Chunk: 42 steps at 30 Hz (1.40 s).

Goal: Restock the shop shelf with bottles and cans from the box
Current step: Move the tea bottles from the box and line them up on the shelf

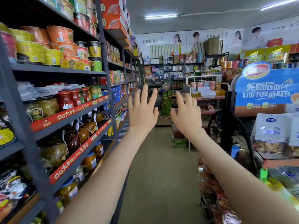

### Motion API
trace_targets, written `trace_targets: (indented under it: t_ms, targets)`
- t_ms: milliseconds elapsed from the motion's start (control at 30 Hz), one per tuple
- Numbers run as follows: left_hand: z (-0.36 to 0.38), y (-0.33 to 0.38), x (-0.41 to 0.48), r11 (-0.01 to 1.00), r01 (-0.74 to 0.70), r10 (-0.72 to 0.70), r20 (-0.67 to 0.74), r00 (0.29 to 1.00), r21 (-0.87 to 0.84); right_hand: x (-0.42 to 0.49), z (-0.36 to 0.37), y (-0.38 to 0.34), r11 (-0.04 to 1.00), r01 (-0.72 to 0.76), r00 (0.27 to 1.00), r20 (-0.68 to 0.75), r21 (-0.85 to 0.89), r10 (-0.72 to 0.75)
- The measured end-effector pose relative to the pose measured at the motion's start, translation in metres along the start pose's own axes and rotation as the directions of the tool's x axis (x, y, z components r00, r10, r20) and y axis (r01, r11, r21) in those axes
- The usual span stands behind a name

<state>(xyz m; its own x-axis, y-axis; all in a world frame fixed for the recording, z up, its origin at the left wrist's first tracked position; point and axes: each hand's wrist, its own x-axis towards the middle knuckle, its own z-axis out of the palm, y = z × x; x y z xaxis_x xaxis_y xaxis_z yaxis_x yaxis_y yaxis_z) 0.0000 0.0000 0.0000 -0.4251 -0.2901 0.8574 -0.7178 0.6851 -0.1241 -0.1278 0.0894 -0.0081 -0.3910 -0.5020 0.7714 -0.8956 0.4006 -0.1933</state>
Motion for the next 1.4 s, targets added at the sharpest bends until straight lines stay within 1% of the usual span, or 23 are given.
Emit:
trace_targets:
  t_ms: [33,133,267,400,600,767,867,1000,1133,1267,1400]
  targets:
    - [0.013,-0.004,0.004,1.0,0.022,-0.021,0.059,0.998,-0.018,0.006,0.015,0.0,1.0,0.008,1.0,0.017,0.024,-0.009]
    - [0.069,-0.025,0.013,1.0,0.026,-0.025,0.096,0.995,-0.013,0.027,0.075,0.005,0.998,0.048,0.996,0.076,0.05,-0.052]
    - [0.155,-0.057,0.036,0.997,0.039,-0.029,0.164,0.986,-0.061,0.07,0.168,0.008,0.999,0.01,0.99,0.137,0.044,-0.016]
    - [0.253,-0.097,0.077,0.992,0.093,-0.071,0.23,0.971,-0.088,0.132,0.266,0.009,1.0,0.004,0.984,0.176,0.018,-0.007]
    - [0.399,-0.132,0.156,0.993,0.07,-0.035,0.335,0.942,-0.093,0.237,0.38,0.032,0.999,-0.012,0.977,0.211,-0.04,0.02]
    - [0.53,-0.133,0.201,0.983,0.066,0.004,0.385,0.923,-0.17,0.306,0.481,0.08,0.995,-0.03,0.969,0.24,-0.097,0.053]
    - [0.616,-0.133,0.226,0.979,0.053,0.031,0.4,0.916,-0.197,0.348,0.555,0.114,0.993,-0.014,0.964,0.263,-0.115,0.044]
    - [0.741,-0.138,0.271,0.975,0.073,0.025,0.429,0.903,-0.21,0.413,0.664,0.161,0.993,-0.005,0.961,0.273,-0.119,0.037]
    - [0.859,-0.15,0.333,0.977,0.076,0.034,0.499,0.866,-0.198,0.487,0.772,0.2,0.994,0.014,0.938,0.346,-0.106,0.024]
    - [0.965,-0.179,0.39,0.976,0.119,-0.007,0.516,0.857,-0.185,0.569,0.88,0.217,0.997,0.032,0.92,0.391,-0.075,0.0]
    - [1.081,-0.211,0.433,0.964,0.185,-0.052,0.541,0.839,-0.194,0.642,0.999,0.217,0.999,0.054,0.909,0.414,-0.003,-0.048]
